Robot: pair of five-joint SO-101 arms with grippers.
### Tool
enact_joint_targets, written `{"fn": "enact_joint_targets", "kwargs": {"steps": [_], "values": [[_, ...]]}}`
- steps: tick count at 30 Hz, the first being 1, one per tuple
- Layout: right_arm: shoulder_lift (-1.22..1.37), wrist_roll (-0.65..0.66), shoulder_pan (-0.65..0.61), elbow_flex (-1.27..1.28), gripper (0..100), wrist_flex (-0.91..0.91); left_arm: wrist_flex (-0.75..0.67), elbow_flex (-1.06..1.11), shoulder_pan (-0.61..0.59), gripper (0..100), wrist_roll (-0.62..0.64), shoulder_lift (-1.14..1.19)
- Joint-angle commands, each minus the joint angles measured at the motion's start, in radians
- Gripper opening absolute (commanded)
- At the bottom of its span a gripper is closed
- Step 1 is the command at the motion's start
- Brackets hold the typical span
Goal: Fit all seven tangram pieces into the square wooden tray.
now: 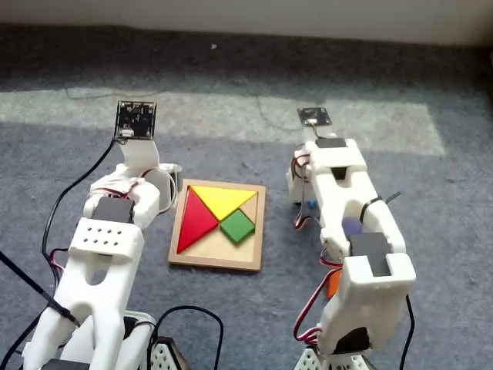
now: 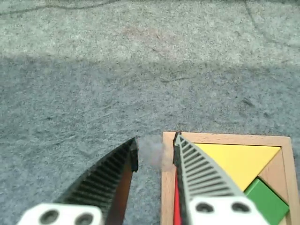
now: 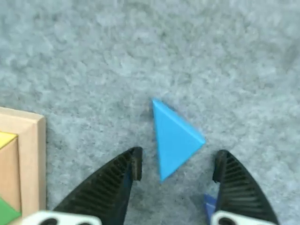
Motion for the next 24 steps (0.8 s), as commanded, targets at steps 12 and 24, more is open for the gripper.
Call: {"fn": "enact_joint_targets", "kwargs": {"steps": [12, 24], "values": [[-0.004, 0.057, -0.013, -0.041, 23.8, -0.088, -0.018, -0.008, -0.016, 14, 0.002, -0.024], [-0.004, 0.063, -0.019, -0.035, 18.8, -0.136, -0.018, -0.01, -0.016, 14, 0.002, -0.024]]}}
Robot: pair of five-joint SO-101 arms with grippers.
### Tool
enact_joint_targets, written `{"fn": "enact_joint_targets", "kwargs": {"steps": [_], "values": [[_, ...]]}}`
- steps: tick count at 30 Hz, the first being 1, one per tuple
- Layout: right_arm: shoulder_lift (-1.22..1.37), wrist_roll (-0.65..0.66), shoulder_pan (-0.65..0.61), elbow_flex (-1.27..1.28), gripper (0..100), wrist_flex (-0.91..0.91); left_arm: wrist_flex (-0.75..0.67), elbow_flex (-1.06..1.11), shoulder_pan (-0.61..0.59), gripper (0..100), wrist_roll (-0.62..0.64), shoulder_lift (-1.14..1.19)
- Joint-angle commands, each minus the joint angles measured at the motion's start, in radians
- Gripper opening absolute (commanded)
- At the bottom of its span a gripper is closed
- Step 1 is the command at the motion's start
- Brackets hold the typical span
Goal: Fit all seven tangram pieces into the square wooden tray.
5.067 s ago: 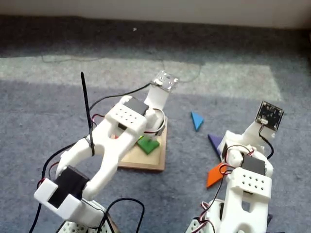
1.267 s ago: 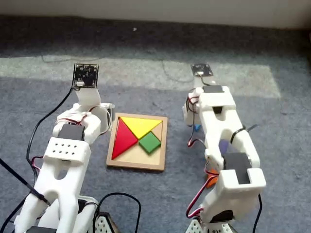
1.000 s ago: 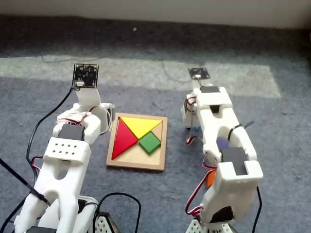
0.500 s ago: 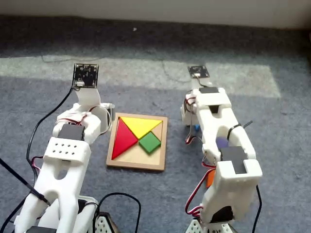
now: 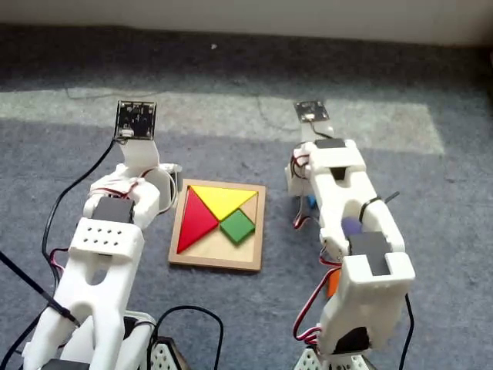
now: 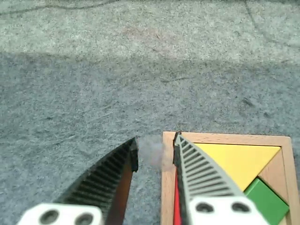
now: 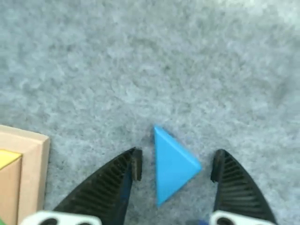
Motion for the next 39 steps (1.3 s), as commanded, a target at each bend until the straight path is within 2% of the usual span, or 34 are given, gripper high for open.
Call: {"fn": "enact_joint_targets", "kwargs": {"steps": [1, 5, 11, 20, 23, 28, 31, 39], "values": [[-0.005, 0.017, -0.015, -0.035, 16.2, -0.041, -0.018, -0.01, -0.016, 14, 0.002, -0.024], [-0.005, 0.017, -0.015, -0.035, 9.2, -0.041, -0.018, -0.01, -0.016, 14, 0.002, -0.024], [-0.035, 0.017, -0.013, -0.041, 4.4, 0.024, -0.018, -0.012, -0.027, 14, 0.002, -0.024], [-0.374, 0.015, -0.044, 0.042, 4.3, 0.124, -0.02, -0.015, -0.062, 14, 0.006, -0.028], [-0.455, 0.015, -0.102, 0.124, 4.3, 0.122, -0.02, -0.016, -0.067, 14, 0.008, -0.03], [-0.549, 0.008, -0.216, 0.22, 4.3, 0.122, -0.018, -0.035, -0.151, 14, 0.048, -0.031], [-0.562, 0.008, -0.298, 0.249, 4.3, 0.12, -0.018, -0.038, -0.2, 15, 0.115, -0.031], [-0.556, 0.026, -0.483, 0.286, 4.4, 0.051, -0.015, -0.056, -0.282, 15, 0.124, -0.031]]}}
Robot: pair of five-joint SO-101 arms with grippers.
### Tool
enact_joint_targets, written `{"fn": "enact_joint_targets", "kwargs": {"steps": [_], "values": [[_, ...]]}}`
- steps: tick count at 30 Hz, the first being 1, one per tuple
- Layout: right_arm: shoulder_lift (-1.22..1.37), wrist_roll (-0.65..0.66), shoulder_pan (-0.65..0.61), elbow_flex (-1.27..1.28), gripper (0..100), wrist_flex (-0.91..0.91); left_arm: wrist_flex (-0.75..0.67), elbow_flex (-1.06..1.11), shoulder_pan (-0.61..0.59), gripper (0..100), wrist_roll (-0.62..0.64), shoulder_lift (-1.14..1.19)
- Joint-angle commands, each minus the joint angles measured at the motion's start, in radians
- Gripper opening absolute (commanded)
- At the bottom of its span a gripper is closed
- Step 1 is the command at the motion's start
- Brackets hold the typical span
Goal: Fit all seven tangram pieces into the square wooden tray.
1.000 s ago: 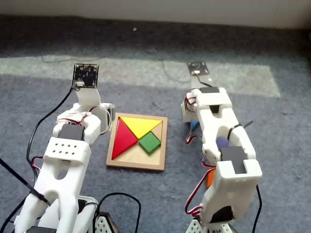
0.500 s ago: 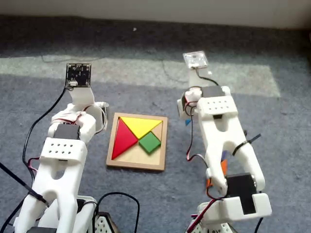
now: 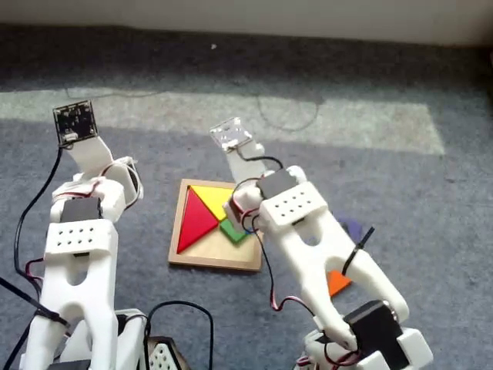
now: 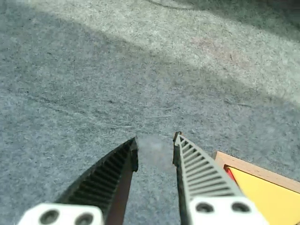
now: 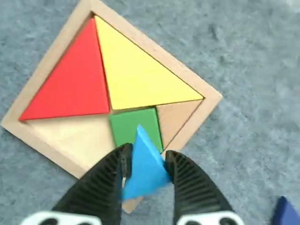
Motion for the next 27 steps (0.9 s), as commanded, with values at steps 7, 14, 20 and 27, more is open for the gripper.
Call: {"fn": "enact_joint_targets", "kwargs": {"steps": [7, 14, 20, 27], "values": [[-0.045, 0.199, -0.133, 0.076, 4.4, -0.15, -0.014, -0.079, -0.097, 15, 0.037, -0.031], [-0.058, 0.199, -0.065, 0.076, 4.4, -0.076, -0.014, -0.079, -0.101, 15, 0.054, -0.031], [-0.073, 0.198, 0.036, 0.082, 4.1, -0.041, -0.014, -0.077, -0.094, 15, 0.054, -0.031], [-0.263, 0.095, 0.147, 0.085, 4.1, 0.045, -0.014, -0.074, -0.038, 15, 0.046, -0.031]]}}
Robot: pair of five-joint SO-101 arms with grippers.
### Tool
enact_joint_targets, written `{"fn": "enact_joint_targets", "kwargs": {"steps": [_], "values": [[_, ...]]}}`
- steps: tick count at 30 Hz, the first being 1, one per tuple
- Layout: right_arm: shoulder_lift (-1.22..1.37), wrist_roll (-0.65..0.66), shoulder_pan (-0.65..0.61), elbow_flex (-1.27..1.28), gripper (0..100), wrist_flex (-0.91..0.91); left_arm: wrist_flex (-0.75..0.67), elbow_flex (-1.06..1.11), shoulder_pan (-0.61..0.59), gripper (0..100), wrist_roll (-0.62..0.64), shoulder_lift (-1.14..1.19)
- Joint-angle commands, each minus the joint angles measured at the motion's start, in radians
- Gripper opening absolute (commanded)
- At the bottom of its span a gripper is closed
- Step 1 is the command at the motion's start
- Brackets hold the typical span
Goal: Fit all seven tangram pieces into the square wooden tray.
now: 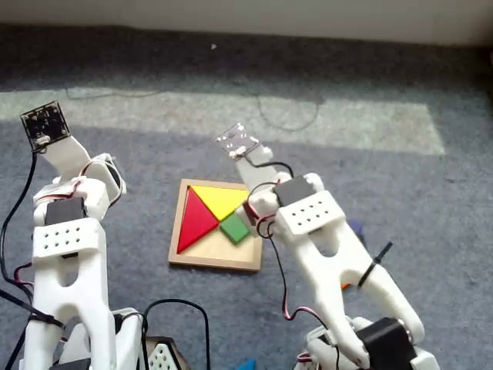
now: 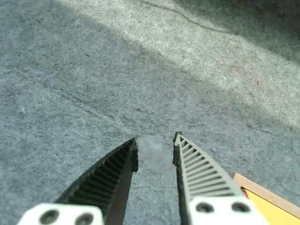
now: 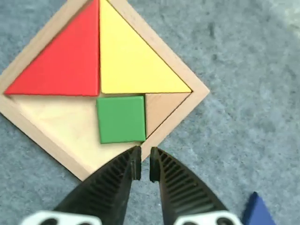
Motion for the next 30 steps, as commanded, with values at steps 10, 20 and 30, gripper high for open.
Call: {"fn": "enact_joint_targets", "kwargs": {"steps": [10, 20, 30], "values": [[-0.43, -0.12, 0.271, -0.004, 4.1, 0.214, 0.052, -0.058, 0.199, 15, -0.133, -0.033], [-0.667, -0.123, 0.34, 0.202, 4.1, 0.232, 0.104, -0.059, 0.272, 23, -0.149, -0.033], [-0.754, -0.178, 0.36, 0.46, 4.1, -0.002, 0.144, -0.062, 0.321, 25, -0.29, -0.033]]}}
